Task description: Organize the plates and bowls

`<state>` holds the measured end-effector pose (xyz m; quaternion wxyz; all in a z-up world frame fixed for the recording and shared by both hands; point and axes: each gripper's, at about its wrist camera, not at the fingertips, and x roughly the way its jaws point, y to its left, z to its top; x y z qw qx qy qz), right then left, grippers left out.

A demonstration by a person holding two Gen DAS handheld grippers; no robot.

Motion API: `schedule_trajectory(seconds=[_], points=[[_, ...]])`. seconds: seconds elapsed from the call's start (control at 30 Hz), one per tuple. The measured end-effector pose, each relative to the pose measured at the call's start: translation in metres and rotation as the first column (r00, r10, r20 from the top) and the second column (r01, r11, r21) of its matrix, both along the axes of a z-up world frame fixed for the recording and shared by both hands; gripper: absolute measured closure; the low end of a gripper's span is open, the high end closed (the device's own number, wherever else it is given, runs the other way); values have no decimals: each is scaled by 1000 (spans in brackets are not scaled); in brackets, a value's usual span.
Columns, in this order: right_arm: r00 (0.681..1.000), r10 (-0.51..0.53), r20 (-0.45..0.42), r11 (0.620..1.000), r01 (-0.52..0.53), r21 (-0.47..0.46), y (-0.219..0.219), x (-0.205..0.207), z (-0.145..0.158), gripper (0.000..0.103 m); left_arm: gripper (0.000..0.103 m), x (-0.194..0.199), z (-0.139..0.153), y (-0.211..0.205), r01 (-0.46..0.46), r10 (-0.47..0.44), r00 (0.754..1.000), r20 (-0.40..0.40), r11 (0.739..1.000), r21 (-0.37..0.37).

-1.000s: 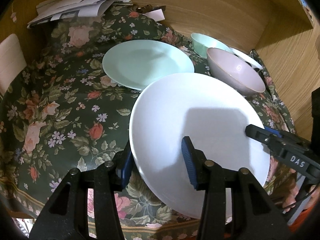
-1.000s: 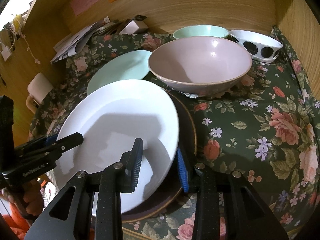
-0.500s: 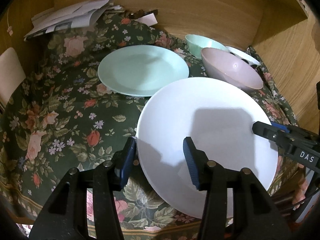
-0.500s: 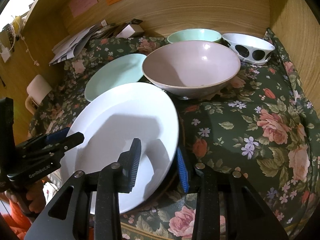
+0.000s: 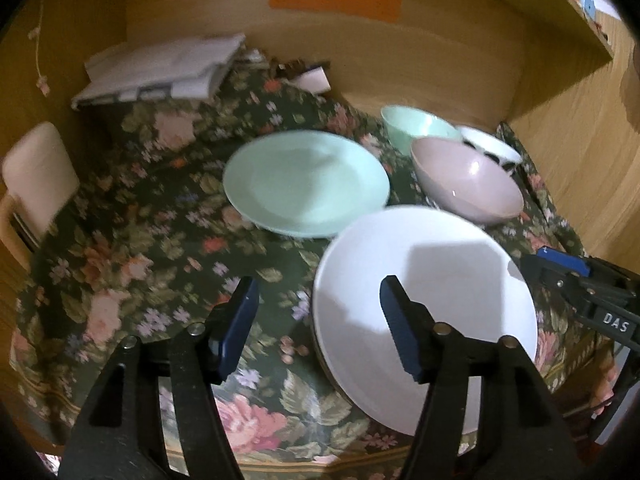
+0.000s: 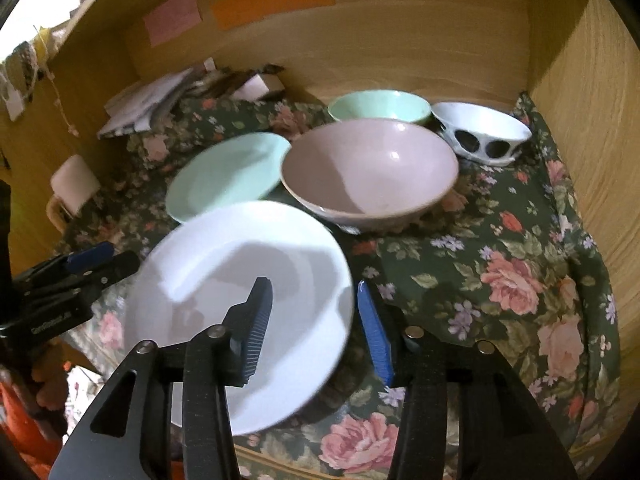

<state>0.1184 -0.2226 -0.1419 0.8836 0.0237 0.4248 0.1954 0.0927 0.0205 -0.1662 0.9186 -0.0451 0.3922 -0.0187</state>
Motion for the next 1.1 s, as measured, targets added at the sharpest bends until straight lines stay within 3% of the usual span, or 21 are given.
schedule_trajectory(seconds=[0.17, 0.3, 0.47, 0.6, 0.83, 1.1], points=[[998, 31, 52, 999, -32, 16, 14, 8, 19, 56, 34, 6, 18, 10, -25, 24, 999, 47, 999, 32], [993, 59, 99, 998, -62, 24, 25, 16, 34, 42, 33, 15, 27, 20, -40, 37, 998, 59, 998, 48], [985, 95, 145, 995, -99, 18, 38, 29, 50, 37, 23, 29, 37, 36, -70, 67, 995, 69, 997, 44], [979, 114, 166, 993, -117, 5, 48, 46, 56, 32, 20, 41, 42, 45, -79, 74, 993, 89, 995, 65], [979, 149, 138, 989, -147, -23, 68, 86, 51, 32, 17, 69, 35, 62, -92, 89, 994, 60, 994, 58], [985, 168, 47, 985, -165, -47, 85, 134, 25, 32, 17, 99, 8, 84, -120, 121, 992, -20, 992, 35]])
